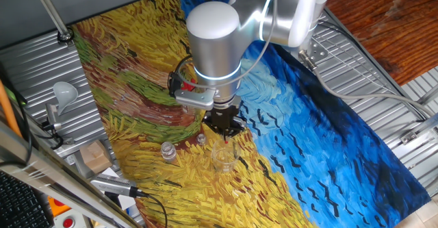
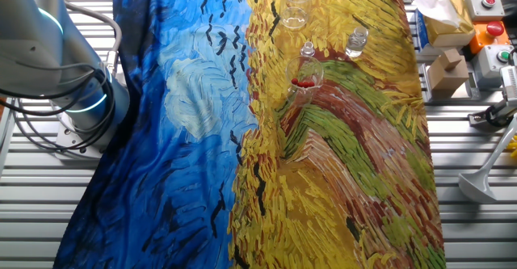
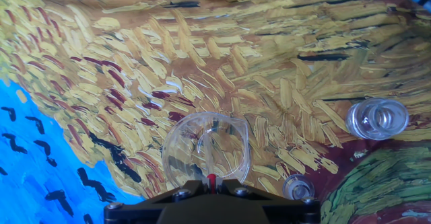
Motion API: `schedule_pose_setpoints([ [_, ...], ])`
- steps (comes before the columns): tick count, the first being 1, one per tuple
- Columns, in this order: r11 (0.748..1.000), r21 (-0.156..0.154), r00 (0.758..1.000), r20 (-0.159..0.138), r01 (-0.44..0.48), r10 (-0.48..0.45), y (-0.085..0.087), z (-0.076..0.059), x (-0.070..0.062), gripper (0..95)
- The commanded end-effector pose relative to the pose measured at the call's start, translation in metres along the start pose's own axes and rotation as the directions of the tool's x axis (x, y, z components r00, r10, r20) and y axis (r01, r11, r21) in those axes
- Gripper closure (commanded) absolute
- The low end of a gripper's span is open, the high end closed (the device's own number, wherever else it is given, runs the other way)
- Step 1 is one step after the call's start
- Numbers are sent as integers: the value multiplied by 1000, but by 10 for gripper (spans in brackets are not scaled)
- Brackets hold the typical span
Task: Transfer liquid using a dropper
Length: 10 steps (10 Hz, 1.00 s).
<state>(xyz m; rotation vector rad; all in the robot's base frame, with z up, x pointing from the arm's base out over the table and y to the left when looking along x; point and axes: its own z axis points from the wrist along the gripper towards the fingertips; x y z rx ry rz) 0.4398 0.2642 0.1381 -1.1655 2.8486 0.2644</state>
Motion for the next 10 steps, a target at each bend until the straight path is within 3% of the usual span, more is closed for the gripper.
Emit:
schedule_pose_setpoints([
  [1, 1000, 2, 1000, -3, -1, 1, 0, 0, 0, 950],
  [10, 1000, 13, 1000, -13, -8, 8, 0, 0, 0, 950],
])
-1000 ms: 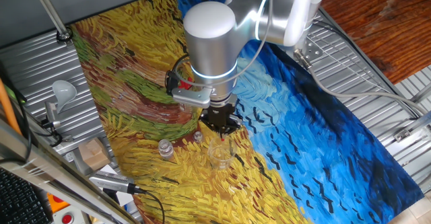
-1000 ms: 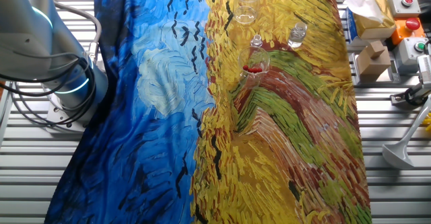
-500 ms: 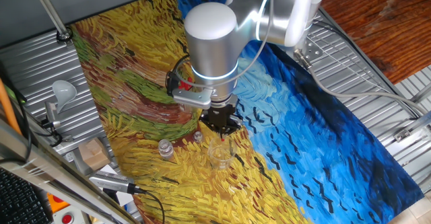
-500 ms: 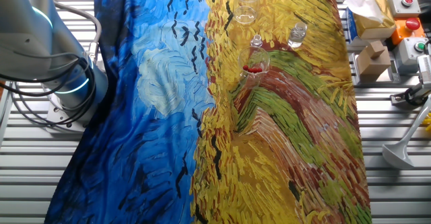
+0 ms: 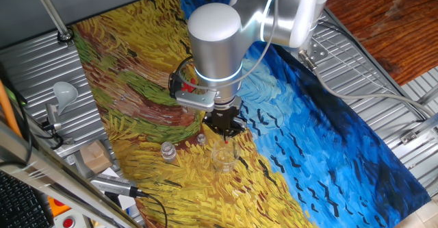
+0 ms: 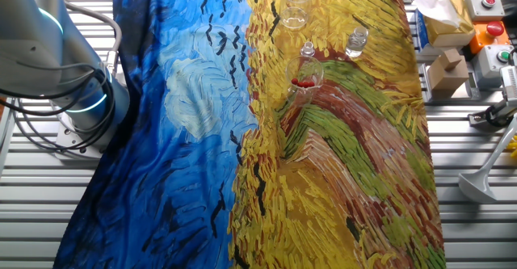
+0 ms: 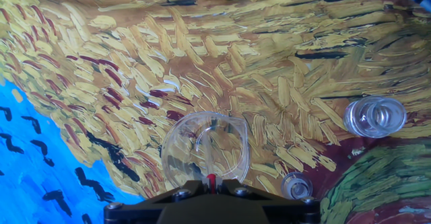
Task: Transfer liquid using a dropper
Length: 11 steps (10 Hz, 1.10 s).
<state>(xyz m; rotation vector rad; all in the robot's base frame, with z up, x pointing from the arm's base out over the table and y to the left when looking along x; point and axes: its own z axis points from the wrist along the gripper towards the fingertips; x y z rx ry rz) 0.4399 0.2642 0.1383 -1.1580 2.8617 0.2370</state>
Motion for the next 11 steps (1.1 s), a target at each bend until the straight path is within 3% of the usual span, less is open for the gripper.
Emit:
schedule_pose_setpoints([
  [1, 1000, -1, 1000, 0, 0, 0, 0, 0, 0, 950],
  [11, 1000, 5, 1000, 0, 1, -1, 0, 0, 0, 950],
])
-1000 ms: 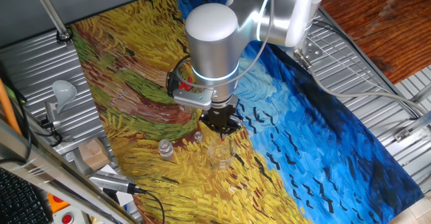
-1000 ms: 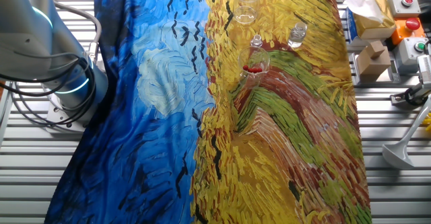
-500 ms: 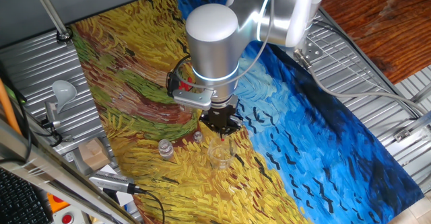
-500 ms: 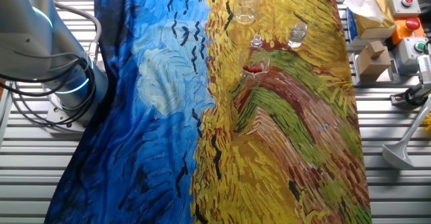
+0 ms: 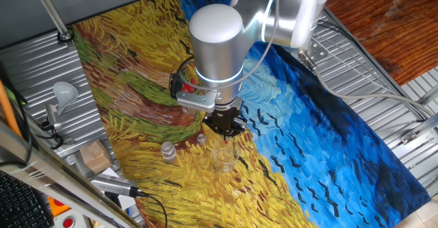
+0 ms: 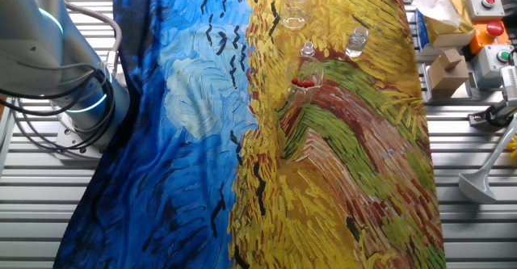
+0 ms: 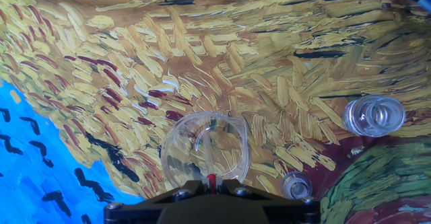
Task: Transfer liquid using a dropper
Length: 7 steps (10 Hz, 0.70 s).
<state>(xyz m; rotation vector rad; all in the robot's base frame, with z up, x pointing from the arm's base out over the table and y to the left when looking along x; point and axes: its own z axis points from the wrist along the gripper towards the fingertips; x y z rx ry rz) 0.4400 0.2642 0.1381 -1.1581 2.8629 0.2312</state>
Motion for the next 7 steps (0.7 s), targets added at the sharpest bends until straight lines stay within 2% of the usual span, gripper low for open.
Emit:
schedule_pose_setpoints([
  [1, 1000, 1, 1000, 4, 2, -2, 0, 0, 0, 950],
  [7, 1000, 4, 1000, 7, 7, -7, 0, 0, 0, 950],
])
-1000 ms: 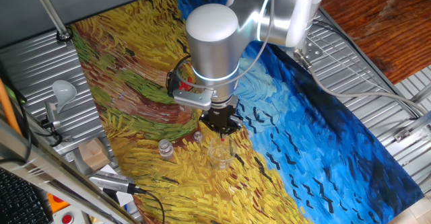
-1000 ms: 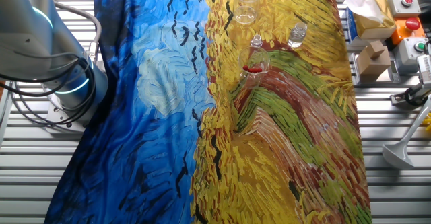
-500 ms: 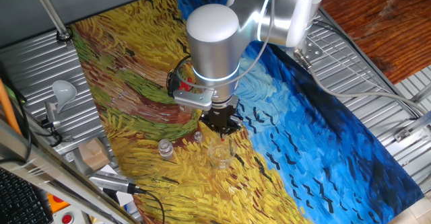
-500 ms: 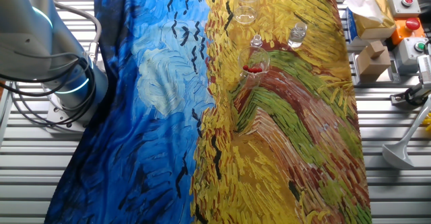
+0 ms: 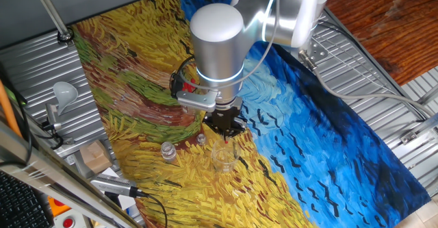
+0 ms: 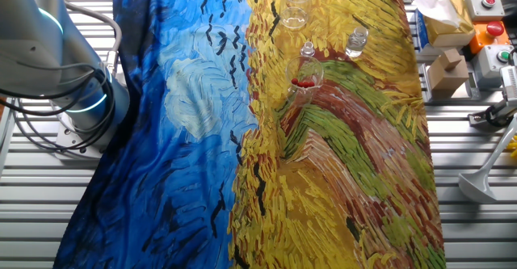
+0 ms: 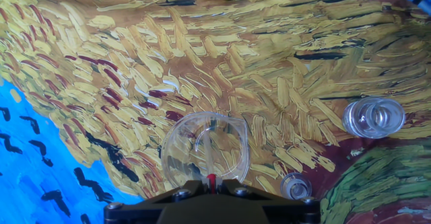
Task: Transfer liquid using a dropper
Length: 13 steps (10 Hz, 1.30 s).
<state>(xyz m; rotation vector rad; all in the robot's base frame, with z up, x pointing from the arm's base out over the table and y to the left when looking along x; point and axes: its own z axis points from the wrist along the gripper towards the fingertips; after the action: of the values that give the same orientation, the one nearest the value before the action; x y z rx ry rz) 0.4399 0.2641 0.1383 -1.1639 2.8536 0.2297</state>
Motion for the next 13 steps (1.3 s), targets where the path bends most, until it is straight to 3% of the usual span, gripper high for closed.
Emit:
schedule_pose_setpoints([
  [1, 1000, 2, 1000, 2, 1, -1, 0, 0, 0, 950],
  [12, 1000, 6, 1000, 7, -5, 5, 0, 0, 0, 950],
  [13, 1000, 5, 1000, 8, -5, 5, 0, 0, 0, 760],
])
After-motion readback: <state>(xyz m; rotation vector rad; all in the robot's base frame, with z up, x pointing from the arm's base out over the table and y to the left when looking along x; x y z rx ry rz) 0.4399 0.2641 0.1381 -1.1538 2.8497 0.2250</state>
